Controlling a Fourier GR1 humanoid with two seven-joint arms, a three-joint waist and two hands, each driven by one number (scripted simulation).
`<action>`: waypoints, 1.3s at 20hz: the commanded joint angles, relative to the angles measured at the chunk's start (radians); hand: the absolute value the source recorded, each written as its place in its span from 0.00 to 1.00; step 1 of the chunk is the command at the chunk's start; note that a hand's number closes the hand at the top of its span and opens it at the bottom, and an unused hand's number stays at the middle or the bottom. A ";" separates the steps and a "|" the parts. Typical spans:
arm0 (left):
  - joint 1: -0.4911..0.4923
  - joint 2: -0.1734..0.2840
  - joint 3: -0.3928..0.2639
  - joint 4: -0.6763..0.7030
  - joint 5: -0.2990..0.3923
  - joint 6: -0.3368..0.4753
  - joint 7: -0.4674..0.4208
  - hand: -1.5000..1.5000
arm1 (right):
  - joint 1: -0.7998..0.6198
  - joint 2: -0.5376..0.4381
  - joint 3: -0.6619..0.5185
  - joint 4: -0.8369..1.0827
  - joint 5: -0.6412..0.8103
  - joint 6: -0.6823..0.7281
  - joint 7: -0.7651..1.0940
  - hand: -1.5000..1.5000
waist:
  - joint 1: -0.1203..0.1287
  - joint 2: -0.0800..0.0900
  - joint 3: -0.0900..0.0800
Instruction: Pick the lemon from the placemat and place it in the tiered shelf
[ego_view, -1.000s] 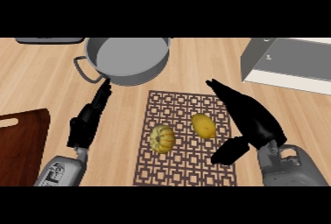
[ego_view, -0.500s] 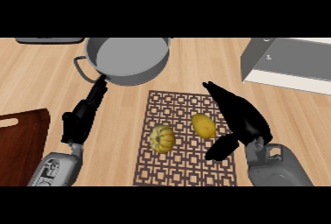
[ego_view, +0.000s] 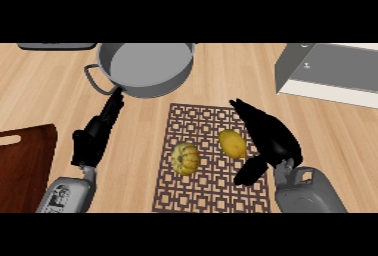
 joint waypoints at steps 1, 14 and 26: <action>0.030 0.022 0.028 -0.042 -0.001 -0.046 -0.003 0.50 | 0.068 0.016 0.024 -0.022 0.067 -0.026 -0.041 0.00 | 0.000 0.000 0.000; -0.032 -0.032 0.060 0.094 -0.059 -0.042 -0.058 0.50 | -0.047 0.083 -0.055 0.189 0.149 -0.016 -0.097 0.00 | -0.002 0.001 0.000; 0.051 -0.043 0.074 -0.046 -0.058 -0.081 -0.029 0.50 | -0.003 0.139 -0.036 0.256 0.225 -0.070 -0.165 0.00 | 0.001 0.000 0.000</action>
